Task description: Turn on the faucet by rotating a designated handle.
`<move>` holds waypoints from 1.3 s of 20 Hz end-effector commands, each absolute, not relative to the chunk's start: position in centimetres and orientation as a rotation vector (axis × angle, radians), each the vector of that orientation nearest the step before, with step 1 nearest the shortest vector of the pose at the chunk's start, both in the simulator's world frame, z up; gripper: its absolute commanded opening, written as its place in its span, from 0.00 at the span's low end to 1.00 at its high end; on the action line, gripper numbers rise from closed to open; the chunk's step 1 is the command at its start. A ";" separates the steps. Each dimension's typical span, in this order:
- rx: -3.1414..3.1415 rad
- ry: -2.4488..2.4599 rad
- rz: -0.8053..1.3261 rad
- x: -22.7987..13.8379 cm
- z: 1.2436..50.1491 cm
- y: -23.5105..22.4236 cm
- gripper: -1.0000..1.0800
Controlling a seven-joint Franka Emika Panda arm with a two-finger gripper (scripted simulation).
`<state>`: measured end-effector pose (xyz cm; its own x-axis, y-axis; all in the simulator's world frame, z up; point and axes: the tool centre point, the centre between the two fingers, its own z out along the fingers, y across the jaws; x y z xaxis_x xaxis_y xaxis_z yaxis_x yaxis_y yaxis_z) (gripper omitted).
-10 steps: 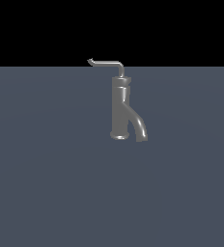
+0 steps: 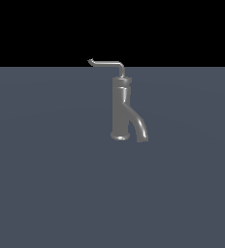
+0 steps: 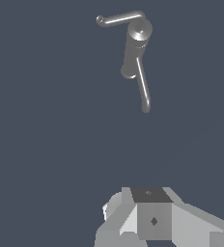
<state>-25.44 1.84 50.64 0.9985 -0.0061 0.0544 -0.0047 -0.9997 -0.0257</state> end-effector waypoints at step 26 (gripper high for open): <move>-2.984 0.486 -0.013 -16.2 49.4 2.7 0.00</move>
